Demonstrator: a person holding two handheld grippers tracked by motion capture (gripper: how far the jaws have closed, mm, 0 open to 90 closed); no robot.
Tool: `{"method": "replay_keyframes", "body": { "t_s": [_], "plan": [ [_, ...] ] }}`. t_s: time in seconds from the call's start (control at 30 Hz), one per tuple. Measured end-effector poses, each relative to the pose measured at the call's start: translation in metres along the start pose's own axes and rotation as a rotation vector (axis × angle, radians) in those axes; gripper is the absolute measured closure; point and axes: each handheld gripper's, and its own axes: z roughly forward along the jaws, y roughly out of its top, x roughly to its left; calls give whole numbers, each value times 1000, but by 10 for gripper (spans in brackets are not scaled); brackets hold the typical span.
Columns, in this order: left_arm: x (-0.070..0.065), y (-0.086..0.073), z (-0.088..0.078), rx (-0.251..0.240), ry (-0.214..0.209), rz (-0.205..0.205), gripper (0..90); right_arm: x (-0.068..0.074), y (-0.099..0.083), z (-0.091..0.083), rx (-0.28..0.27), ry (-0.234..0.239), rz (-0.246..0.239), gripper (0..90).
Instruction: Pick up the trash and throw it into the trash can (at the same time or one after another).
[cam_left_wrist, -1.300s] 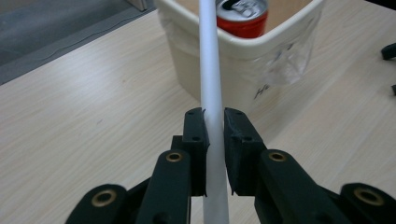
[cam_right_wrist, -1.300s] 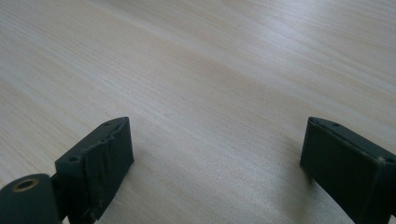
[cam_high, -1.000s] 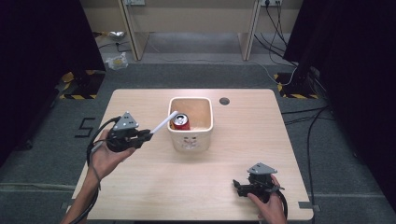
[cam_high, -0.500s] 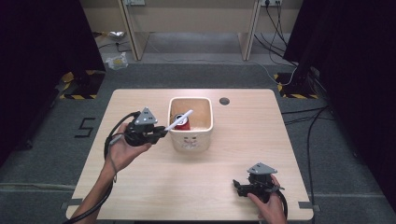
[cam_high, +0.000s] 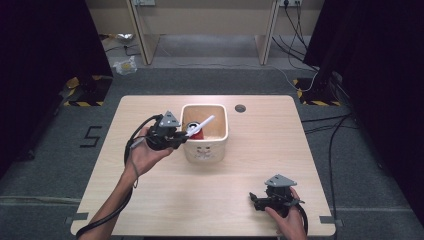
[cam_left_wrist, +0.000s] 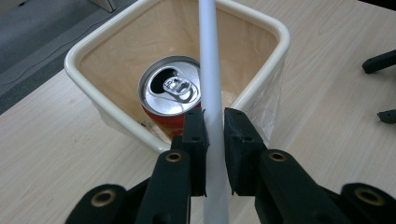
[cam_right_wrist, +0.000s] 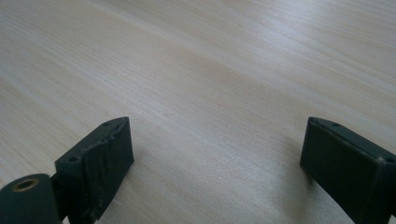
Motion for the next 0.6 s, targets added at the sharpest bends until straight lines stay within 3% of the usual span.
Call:
{"method": "replay_keyframes", "body": {
  "t_s": [0.4, 0.6],
  "plan": [
    [-6, 16, 17, 41, -26, 15, 787, 0, 0, 0, 2, 0, 4, 94],
    [-8, 20, 22, 57, -19, 25, 785, 1, 0, 0, 3, 0, 7, 94]
  ]
}}
